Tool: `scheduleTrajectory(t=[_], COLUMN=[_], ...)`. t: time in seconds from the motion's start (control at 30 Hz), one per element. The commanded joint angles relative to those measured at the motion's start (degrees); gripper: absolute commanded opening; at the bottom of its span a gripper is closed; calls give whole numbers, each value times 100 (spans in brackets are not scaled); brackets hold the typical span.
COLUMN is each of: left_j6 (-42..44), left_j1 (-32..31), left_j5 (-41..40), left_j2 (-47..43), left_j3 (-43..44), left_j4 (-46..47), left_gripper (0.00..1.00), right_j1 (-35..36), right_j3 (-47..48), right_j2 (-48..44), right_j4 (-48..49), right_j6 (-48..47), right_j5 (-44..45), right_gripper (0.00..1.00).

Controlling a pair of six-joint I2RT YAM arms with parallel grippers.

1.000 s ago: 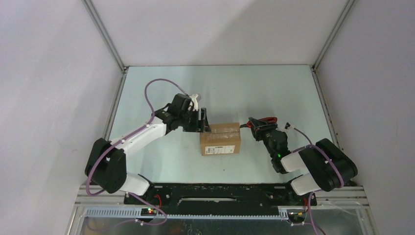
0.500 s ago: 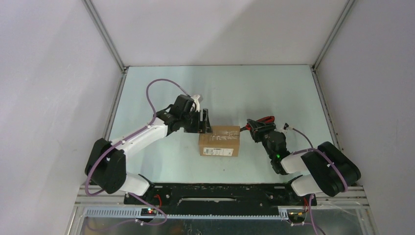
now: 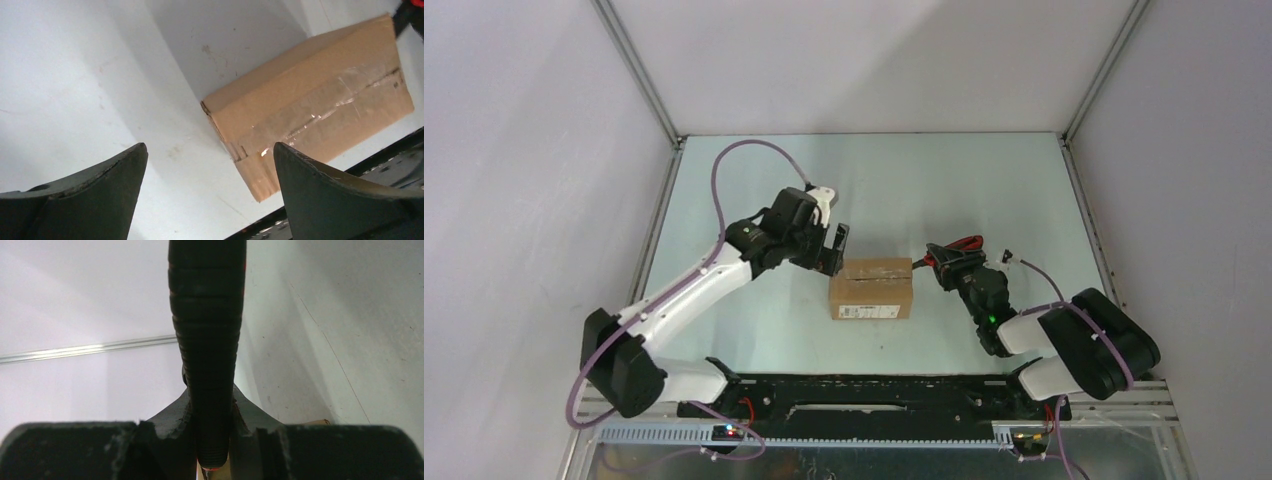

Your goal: Unpack the express box

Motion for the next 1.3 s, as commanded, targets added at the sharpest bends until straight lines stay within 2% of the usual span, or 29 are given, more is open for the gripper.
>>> scheduleTrajectory(t=[0.0,0.13,0.23,0.43,0.57,0.73,0.93,1.27], left_j6=[1484,2824,3584,4894,5386,5726,5728,5172], left_j1=[-662,-1699,-2231,-2658,-2793,-2901,-2938,-2987], left_j5=[-816,-1000,-997,-849,-816,-1269,-1436,-1381], left_j2=[-351,-314,-274,-228,66,182,325,380], left_j3=[708,732,418,-371,-628,-1159,-1474,-1737], left_j4=[-424,-296,204,1359,1770,2851,3535,3826], left_gripper=[100,100,100,100,100,100,100,99], right_j1=[23,19,14,2,-2,-9,1,-63], right_j3=[57,68,71,78,79,77,76,-8], right_j2=[-155,-175,-200,-335,-467,-495,-463,-441], right_j4=[120,90,83,-70,-192,-238,-209,-139], right_j6=[-172,-191,-191,-169,-173,-167,-151,-121], right_j5=[82,81,69,15,4,-9,-31,-14], right_gripper=[0,0,0,0,0,0,0,0])
